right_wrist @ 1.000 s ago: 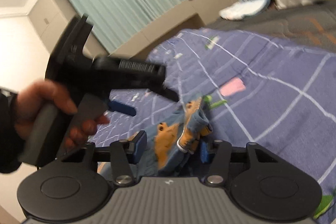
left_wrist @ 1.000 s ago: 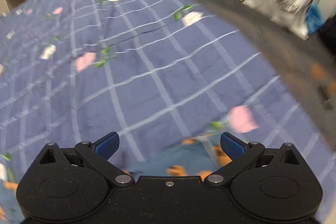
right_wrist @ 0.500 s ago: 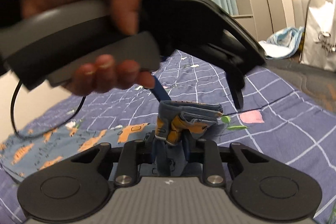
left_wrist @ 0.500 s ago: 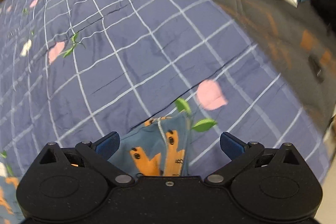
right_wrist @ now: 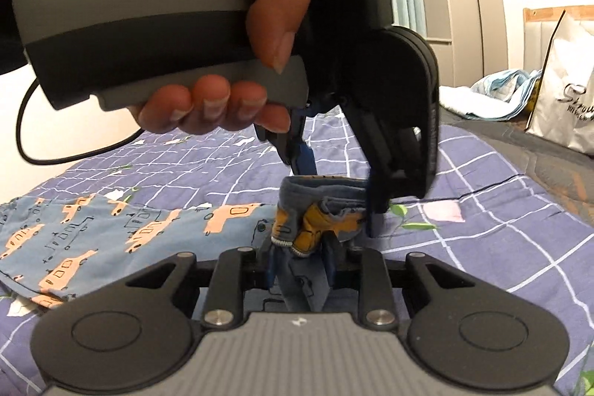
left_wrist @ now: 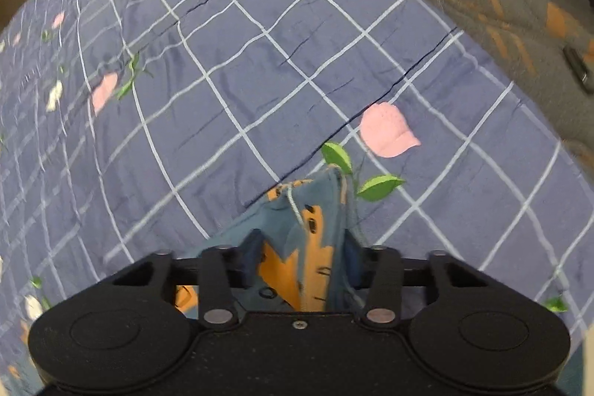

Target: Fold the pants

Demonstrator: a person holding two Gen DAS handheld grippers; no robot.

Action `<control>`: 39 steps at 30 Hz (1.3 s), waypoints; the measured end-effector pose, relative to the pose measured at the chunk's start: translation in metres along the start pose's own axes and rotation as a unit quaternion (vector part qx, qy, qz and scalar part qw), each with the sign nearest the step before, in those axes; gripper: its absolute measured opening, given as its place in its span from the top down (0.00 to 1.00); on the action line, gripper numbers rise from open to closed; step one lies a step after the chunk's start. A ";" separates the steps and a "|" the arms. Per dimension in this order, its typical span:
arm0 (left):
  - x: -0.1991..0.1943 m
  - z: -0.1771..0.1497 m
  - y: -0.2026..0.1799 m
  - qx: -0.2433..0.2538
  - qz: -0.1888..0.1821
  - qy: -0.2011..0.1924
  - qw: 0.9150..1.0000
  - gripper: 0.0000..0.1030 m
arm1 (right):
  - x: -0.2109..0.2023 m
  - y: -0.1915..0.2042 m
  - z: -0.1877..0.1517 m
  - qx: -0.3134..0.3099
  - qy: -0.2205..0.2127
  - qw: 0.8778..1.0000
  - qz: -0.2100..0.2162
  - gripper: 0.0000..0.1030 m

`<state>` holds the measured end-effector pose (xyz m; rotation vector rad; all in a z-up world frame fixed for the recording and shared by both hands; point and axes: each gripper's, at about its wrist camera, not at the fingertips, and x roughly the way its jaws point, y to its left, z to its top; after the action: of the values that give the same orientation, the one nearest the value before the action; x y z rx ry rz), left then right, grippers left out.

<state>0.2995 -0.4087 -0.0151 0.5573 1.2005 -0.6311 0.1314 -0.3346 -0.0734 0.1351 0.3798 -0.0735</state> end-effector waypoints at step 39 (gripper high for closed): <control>-0.036 -0.259 0.224 -0.331 -0.049 -0.207 0.919 0.88 | 0.011 0.204 -0.023 -0.188 0.016 0.976 0.112 0.88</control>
<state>0.2765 -0.0655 -0.0368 -0.2060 0.9584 -0.3611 0.1529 -0.1304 -0.0747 -0.1948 0.4023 0.2238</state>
